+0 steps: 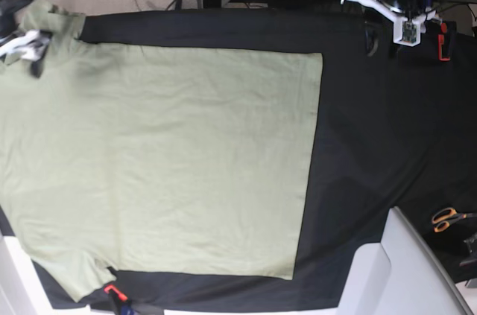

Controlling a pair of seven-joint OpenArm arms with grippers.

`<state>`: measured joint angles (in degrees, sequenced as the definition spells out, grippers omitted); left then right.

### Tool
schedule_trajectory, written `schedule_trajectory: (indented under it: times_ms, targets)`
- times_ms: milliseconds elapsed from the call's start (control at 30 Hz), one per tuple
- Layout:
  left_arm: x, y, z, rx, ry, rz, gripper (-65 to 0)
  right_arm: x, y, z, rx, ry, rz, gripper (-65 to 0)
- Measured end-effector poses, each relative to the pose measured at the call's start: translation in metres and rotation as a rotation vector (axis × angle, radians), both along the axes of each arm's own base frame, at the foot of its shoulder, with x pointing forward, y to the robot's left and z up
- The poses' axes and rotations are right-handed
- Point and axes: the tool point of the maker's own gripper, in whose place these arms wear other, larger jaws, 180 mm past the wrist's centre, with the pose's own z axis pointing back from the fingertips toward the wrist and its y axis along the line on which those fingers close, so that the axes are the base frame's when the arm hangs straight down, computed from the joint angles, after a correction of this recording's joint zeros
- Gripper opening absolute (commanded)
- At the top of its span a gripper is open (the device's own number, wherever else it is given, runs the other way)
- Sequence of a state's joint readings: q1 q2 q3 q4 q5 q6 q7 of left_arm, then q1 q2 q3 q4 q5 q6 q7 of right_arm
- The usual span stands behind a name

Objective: Fold the T-shirt properly

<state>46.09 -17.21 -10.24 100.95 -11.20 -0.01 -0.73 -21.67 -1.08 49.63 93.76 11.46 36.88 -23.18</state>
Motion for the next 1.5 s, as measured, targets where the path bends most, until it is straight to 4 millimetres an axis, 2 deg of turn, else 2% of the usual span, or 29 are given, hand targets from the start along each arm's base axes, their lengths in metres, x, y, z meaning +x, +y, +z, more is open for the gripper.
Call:
schedule_trajectory:
  times_ms: [100, 167, 233, 333, 467, 567, 667, 767, 900, 1000, 1233, 1300, 1500]
  targets:
    - [-0.004, -0.002, -0.007, -0.006, 0.025, 0.002, -39.2, -0.019, -0.03, -0.02, 0.07, 0.118, -0.083, 0.0]
    - [0.002, -0.004, -0.006, -0.015, 0.008, 0.012, -39.2, -0.025, -0.052, -0.025, 0.111, 0.122, -0.172, 0.0]
    - [0.008, -0.004, -0.006, -0.028, -0.012, 0.04, -39.2, -0.026, -0.062, -0.029, 0.137, 0.124, -0.202, 0.0]
    - [0.005, -0.004, -0.013, -0.036, 0.001, 0.055, -39.2, -0.029, -0.058, -0.044, 0.193, 0.144, -0.216, -3.5]
    - [0.003, -0.006, -0.016, -0.042, 0.01, 0.061, -39.2, -0.039, -0.05, -0.064, 0.25, 0.194, -0.226, -3.8]
    - [0.003, -0.01, -0.016, -0.05, 0.009, 0.055, -39.2, -0.036, -0.049, -0.068, 0.268, 0.184, -0.231, -4.1]
    - [0.004, -0.008, -0.015, -0.045, 0.008, 0.056, -39.2, -0.039, -0.042, -0.08, 0.309, 0.187, -0.244, -4.2]
    - [0.007, -0.009, -0.015, -0.049, 0.0, 0.058, -39.2, -0.034, -0.043, -0.081, 0.33, 0.167, -0.249, -4.4]
    - [0.008, -0.008, -0.025, -0.103, 0.001, 0.123, -39.2, -0.031, -0.04, -0.084, 0.336, 0.165, -0.239, -5.4]
    - [0.002, -0.008, -0.038, -0.185, 0.025, 0.189, -39.2, -0.026, -0.035, -0.085, 0.329, 0.17, -0.213, -15.2]
    - [0.002, 0.001, -0.054, -0.313, 0.034, 0.317, -39.2, -0.028, -0.03, -0.09, 0.342, 0.19, -0.215, -56.4]
    - [0.003, -0.005, -0.059, -0.321, 0.044, 0.308, -39.0, -0.028, -0.029, -0.091, 0.346, 0.194, -0.211, -65.0]
    - [0.019, -0.042, -0.072, -0.379, 0.065, 0.235, -38.3, -0.028, -0.027, -0.091, 0.347, 0.195, -0.208, -63.8]
